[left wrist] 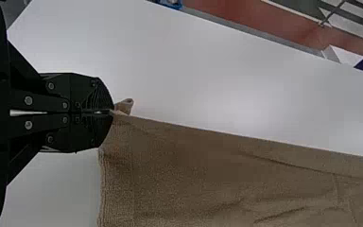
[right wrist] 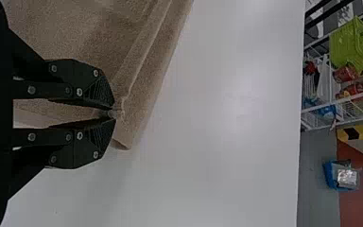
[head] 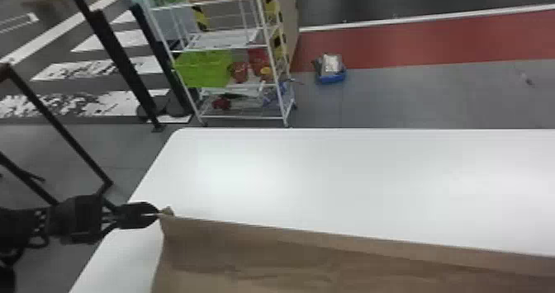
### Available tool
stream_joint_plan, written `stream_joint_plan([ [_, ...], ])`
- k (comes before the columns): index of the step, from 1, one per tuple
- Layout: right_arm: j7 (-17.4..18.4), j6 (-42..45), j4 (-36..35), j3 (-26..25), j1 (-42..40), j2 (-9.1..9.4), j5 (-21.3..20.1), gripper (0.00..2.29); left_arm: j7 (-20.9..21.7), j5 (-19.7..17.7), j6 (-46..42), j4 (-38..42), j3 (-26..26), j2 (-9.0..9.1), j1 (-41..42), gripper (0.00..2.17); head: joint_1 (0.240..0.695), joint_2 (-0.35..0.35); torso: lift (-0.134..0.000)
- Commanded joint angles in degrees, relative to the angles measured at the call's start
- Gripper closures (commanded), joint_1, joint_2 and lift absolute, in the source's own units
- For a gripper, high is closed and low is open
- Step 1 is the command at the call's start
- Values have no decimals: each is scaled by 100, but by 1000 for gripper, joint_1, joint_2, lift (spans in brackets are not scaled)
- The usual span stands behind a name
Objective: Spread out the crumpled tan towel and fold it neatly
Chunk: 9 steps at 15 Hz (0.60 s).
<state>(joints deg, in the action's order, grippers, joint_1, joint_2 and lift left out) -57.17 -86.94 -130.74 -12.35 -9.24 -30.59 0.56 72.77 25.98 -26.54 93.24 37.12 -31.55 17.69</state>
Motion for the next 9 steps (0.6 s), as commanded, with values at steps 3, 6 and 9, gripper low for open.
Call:
stream_joint_plan([
  [3, -154, 14, -4, -136, -96, -44, 120, 957, 0, -14, -180, 10, 111, 53, 139, 1403, 695, 270, -122],
  [6, -365, 49, -153, -189, -280, -61, 129, 957, -62, -119, -267, 18, 278, 167, 244, 1403, 695, 282, -122],
  [9, -603, 67, -329, -382, -465, -123, 137, 957, -62, -163, -408, 229, 568, 281, 481, 1403, 695, 307, -122],
])
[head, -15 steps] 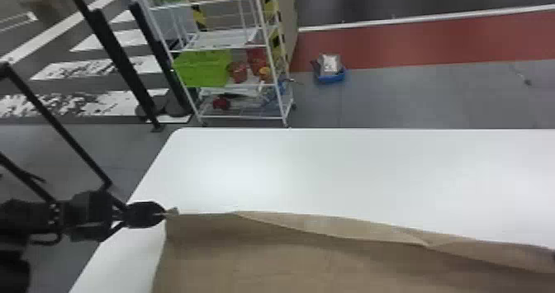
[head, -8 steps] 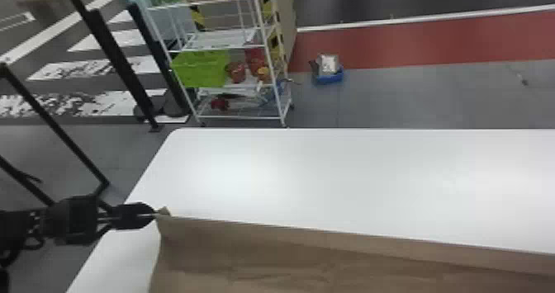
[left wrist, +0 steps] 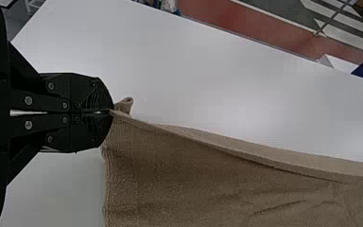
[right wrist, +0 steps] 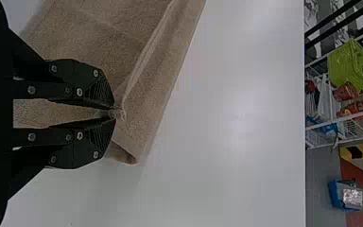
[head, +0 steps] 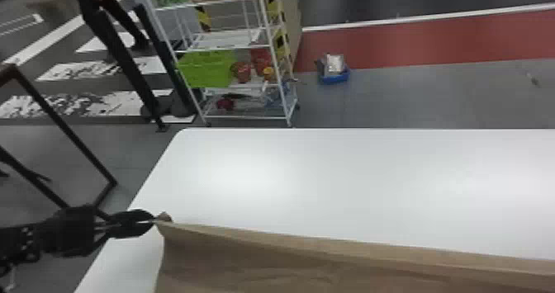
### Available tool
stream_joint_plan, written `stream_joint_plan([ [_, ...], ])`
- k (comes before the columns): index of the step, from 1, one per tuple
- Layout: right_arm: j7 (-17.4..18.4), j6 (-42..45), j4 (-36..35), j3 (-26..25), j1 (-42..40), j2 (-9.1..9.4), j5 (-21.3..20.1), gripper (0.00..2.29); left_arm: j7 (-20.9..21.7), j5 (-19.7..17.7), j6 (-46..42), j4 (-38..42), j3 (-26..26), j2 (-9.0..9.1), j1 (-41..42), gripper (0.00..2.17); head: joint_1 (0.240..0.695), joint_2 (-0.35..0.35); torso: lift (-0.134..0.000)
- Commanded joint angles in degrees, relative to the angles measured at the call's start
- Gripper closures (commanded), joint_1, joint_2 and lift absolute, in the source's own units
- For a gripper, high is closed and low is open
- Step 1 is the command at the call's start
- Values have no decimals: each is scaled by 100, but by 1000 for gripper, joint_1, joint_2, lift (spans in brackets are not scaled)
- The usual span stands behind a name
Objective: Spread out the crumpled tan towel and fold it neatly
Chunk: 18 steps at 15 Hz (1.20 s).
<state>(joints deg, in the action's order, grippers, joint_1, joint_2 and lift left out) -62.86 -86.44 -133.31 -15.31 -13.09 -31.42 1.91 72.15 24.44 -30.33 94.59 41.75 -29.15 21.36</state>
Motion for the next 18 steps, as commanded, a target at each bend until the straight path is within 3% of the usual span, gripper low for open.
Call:
stream_joint_plan([
  [1, -113, 34, -99, -113, -106, -49, 2, 957, 0, -10, -47, 156, 176, 85, 184, 1403, 695, 312, -122],
  [6, -552, 333, -160, -201, -299, -128, -112, 957, -44, -10, -170, 314, 246, 261, 509, 1403, 695, 332, -122],
  [9, -754, 544, -151, -552, -519, -181, -95, 957, -61, -10, -188, 507, 360, 384, 720, 1403, 695, 324, -122],
  [15, -895, 843, -134, -816, -774, -189, -103, 957, -158, -10, -223, 736, 554, 560, 975, 1403, 695, 308, -122],
  [18, -1141, 1089, -142, -781, -844, -181, -112, 957, -167, -10, -258, 833, 571, 648, 1002, 1403, 695, 307, -122],
])
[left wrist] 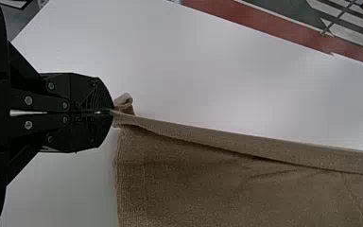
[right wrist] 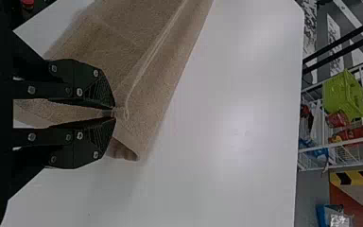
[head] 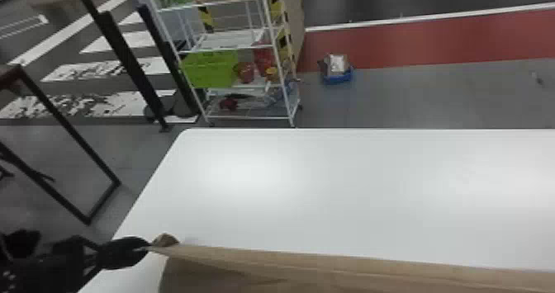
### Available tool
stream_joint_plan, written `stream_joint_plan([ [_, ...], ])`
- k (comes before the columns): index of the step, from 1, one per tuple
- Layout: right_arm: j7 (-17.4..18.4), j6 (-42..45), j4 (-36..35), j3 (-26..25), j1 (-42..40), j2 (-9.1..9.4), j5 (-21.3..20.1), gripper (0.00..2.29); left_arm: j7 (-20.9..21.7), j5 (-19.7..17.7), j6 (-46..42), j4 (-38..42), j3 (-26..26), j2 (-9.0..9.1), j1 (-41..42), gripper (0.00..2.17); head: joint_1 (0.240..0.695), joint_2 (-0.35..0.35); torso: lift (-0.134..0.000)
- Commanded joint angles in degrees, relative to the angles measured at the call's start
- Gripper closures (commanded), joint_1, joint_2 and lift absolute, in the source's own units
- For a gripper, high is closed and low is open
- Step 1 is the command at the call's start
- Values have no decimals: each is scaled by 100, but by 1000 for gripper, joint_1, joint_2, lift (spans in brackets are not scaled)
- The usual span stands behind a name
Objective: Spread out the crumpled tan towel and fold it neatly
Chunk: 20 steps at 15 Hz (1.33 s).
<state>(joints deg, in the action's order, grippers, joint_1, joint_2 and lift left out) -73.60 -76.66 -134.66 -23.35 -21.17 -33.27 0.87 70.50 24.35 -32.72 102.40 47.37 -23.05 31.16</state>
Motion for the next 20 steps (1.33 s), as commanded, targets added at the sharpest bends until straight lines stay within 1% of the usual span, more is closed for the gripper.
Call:
stream_joint_plan([
  [1, -137, 129, -7, 33, -63, 5, -16, 957, -1, 8, -72, 60, 0, 64, 48, 1403, 695, 310, -122],
  [4, -445, 357, -16, 112, -107, 5, -113, 957, 8, 87, -89, 52, -53, 73, 57, 1399, 695, 328, -122],
  [5, -473, 410, -16, 138, -107, 5, -175, 957, 25, 122, -89, 69, -70, 73, 65, 1399, 695, 332, -122],
  [9, -473, 709, -16, 208, -124, -4, -342, 957, 16, 333, -89, 227, -141, 55, 241, 1403, 695, 335, -122],
  [12, -473, 972, 19, 244, -116, -22, -535, 957, 25, 342, -72, 482, -88, 90, 382, 1399, 695, 329, -122],
  [16, -473, 1166, 89, 244, -151, -57, -658, 957, 95, 430, -36, 720, -105, 152, 531, 1403, 695, 300, -122],
  [19, -473, 1341, 98, 358, -256, -57, -878, 957, 113, 632, -1, 728, -167, 152, 566, 1382, 695, 289, -122],
  [20, -473, 1464, 98, 446, -291, -83, -1027, 954, 113, 659, 34, 728, -176, 152, 584, 1038, 695, 290, -122],
])
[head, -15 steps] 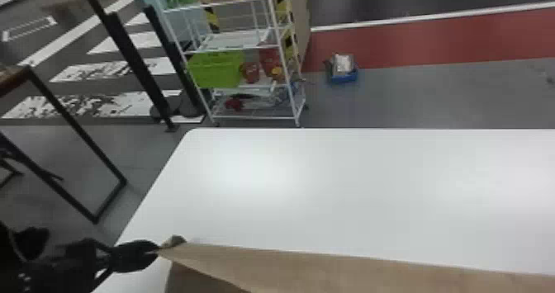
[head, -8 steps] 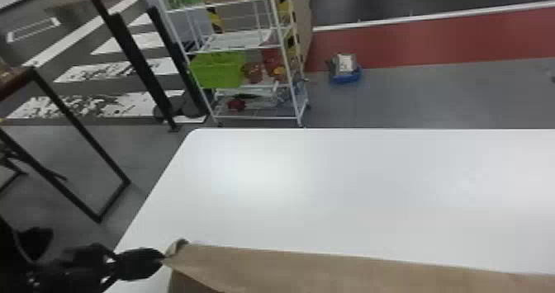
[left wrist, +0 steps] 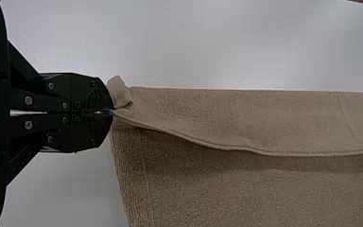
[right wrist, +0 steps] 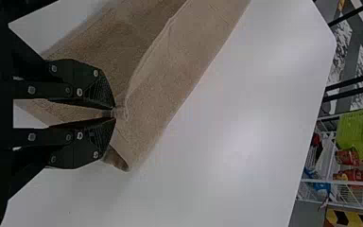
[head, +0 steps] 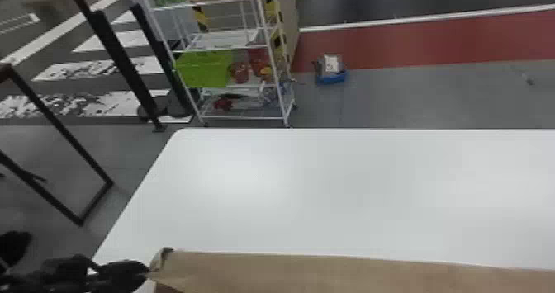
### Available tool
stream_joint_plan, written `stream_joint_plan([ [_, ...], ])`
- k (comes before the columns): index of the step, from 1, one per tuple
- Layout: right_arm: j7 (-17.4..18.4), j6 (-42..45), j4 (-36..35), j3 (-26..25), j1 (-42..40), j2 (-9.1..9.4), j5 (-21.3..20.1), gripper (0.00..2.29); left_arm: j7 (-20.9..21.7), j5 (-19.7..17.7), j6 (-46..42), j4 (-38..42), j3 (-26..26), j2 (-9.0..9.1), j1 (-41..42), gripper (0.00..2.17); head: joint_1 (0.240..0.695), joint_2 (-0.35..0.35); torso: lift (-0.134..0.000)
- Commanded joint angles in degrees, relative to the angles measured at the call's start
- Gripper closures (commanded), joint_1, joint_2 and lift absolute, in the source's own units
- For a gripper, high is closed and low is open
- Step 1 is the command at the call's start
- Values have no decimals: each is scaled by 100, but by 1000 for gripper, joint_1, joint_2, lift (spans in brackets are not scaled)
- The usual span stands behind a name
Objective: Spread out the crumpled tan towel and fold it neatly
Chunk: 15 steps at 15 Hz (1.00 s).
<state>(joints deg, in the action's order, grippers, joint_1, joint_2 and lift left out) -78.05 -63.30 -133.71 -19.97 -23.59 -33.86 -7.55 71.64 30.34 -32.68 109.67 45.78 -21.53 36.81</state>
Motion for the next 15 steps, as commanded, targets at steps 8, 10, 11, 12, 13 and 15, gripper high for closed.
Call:
stream_joint_plan([
  [8, -28, 181, -14, -227, -14, -25, 307, 164, -19, -231, 962, 256, 344, 0, 46, 12, 695, 336, -122],
  [10, -28, 217, 56, -288, -14, 37, 298, 164, -45, -248, 979, 239, 405, 0, 46, 19, 695, 349, -122],
  [11, -28, 217, 91, -262, -5, 107, 280, 178, -107, -248, 962, 230, 423, -9, 37, 19, 695, 350, -122],
  [12, -28, 217, 153, -165, 12, 125, 272, 205, -142, -257, 962, 204, 449, -18, 2, 22, 695, 350, -122],
  [13, -28, 217, 267, -16, 56, 177, 210, 255, -238, -284, 962, 186, 484, -18, -33, 29, 695, 350, -122],
  [15, -28, 129, 443, 37, 179, 221, 307, 323, -318, -371, 944, 177, 572, -9, -121, 39, 695, 350, -122],
])
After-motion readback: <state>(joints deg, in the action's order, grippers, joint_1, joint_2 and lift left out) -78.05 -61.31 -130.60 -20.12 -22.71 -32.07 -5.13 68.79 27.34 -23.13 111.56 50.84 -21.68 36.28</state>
